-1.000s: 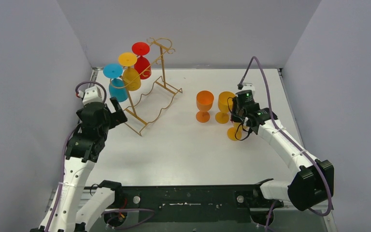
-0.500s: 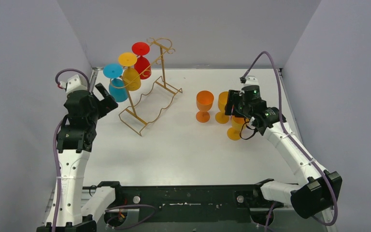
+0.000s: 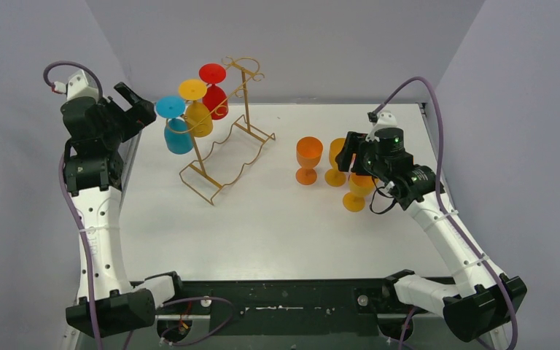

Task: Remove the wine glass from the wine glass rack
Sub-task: Pick up the wine glass from the wine rack.

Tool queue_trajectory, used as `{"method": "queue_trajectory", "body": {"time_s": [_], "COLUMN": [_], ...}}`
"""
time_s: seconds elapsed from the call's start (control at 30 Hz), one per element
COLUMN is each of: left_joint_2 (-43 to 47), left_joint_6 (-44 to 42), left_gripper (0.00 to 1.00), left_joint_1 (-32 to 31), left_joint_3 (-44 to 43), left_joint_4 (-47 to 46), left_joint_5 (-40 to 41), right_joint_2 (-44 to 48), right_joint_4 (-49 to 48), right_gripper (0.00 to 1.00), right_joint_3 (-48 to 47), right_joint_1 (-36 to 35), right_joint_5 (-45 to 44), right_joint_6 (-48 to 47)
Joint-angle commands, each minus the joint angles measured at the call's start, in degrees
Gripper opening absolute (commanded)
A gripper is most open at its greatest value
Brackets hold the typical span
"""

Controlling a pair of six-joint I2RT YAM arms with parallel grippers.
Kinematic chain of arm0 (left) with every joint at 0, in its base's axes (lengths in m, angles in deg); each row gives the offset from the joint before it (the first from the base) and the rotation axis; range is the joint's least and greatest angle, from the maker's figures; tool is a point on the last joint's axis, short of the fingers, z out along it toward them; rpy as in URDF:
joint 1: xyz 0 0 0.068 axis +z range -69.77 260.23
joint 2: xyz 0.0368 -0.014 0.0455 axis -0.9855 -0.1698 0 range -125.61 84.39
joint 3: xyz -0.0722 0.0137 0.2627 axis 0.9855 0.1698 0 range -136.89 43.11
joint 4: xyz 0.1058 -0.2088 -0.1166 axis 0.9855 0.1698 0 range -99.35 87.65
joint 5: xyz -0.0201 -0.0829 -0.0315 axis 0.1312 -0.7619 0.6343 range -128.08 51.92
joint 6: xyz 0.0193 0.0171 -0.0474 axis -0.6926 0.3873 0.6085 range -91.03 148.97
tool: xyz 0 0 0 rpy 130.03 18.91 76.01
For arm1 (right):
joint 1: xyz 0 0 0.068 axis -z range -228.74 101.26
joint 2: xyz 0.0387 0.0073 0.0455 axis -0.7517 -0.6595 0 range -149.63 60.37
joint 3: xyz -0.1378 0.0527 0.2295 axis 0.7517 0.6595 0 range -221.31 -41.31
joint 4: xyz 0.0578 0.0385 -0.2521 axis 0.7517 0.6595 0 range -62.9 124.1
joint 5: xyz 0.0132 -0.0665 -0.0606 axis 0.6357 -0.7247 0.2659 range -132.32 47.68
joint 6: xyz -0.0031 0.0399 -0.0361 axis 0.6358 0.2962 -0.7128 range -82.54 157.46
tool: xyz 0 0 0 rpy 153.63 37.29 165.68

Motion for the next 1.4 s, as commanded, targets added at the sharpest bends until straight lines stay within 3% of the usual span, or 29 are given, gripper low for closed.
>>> {"method": "queue_trajectory", "body": {"time_s": [0.0,0.1,0.23,0.33,0.43,0.87,1.2,1.37], "left_joint_2": [-2.32,-4.23,-5.35,-7.41,-8.06,-9.84,-11.49,-12.21], "left_joint_6": [2.49,7.16,13.51,14.63,14.72,6.36,8.13,11.84], "left_gripper": [0.95,0.80,0.68,0.58,0.57,0.40,0.32,0.18], "left_joint_1": [3.43,6.31,9.16,10.09,10.11,10.02,10.03,10.10], "left_joint_3": [0.76,3.74,9.09,9.39,9.93,9.64,9.40,9.85], "left_joint_4": [-11.40,-18.13,-31.66,-32.33,-35.23,-25.35,-27.70,-31.88], "left_joint_5": [-17.77,-26.39,-36.03,-38.52,-41.11,-43.54,-44.82,-48.19], "right_joint_2": [-0.18,-0.32,-0.42,-0.42,-0.54,-1.73,-2.27,-2.18], "right_joint_4": [-0.26,-0.63,-0.49,-0.38,-0.47,1.18,1.22,1.37], "right_gripper": [0.65,0.65,0.65,0.65,0.65,0.65,0.65,0.65], "right_joint_3": [-3.12,-2.99,-2.91,-2.70,-2.73,-3.61,-3.60,-3.63], "right_joint_1": [-0.37,-0.40,-0.39,-0.41,-0.40,-0.40,-0.50,-0.38], "right_joint_5": [1.16,1.91,2.53,2.58,2.52,2.57,3.57,3.43], "right_joint_6": [0.58,0.83,1.01,1.10,1.32,1.89,2.51,2.25]}}
